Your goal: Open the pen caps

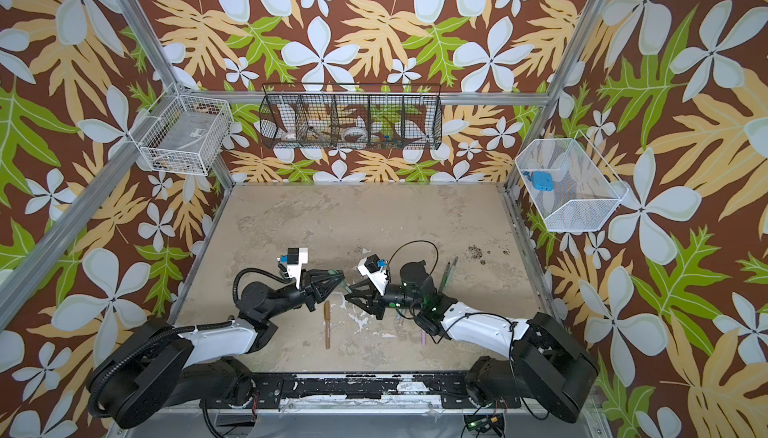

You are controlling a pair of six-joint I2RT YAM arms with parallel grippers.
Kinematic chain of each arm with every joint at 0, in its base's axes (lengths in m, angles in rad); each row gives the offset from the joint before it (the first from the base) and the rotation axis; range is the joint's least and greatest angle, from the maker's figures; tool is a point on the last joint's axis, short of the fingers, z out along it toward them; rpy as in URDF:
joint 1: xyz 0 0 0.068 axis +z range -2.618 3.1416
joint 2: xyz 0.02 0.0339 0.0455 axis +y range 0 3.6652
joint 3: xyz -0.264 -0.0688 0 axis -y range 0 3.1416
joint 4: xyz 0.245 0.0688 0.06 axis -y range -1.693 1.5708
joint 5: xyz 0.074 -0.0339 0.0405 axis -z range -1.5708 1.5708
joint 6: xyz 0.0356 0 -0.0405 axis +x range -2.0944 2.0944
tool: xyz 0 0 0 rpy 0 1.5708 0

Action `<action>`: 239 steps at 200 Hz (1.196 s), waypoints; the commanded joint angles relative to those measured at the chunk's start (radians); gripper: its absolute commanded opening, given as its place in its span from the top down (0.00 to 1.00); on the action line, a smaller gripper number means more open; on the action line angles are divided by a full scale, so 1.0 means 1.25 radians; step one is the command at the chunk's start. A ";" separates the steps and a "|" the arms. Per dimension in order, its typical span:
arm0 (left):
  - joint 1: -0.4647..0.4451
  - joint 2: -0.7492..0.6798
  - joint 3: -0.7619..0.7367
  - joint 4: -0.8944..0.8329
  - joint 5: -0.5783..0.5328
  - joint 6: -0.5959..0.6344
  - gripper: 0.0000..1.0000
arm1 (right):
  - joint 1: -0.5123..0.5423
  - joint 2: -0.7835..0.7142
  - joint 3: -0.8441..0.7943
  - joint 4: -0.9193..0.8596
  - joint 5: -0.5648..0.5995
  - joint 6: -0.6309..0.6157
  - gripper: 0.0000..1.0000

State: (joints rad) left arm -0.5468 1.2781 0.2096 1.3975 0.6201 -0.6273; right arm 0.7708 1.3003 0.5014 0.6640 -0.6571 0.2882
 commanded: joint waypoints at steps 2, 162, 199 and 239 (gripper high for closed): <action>-0.003 0.002 0.006 0.046 0.019 -0.006 1.00 | 0.001 0.003 -0.001 0.050 -0.017 0.010 0.72; -0.004 -0.010 0.007 -0.004 -0.049 -0.018 1.00 | 0.066 -0.038 0.010 -0.058 0.221 -0.071 1.00; -0.004 -0.072 0.008 -0.116 -0.136 0.013 1.00 | 0.122 -0.076 0.007 -0.093 0.435 -0.107 1.00; -0.004 -0.096 -0.002 -0.121 -0.159 0.008 1.00 | 0.159 -0.084 0.029 -0.153 0.608 -0.131 1.00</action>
State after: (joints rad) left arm -0.5575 1.1660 0.2165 1.2446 0.5125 -0.6510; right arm 0.9611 1.2007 0.5213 0.5411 -0.1444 0.1295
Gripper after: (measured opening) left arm 0.150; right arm 0.083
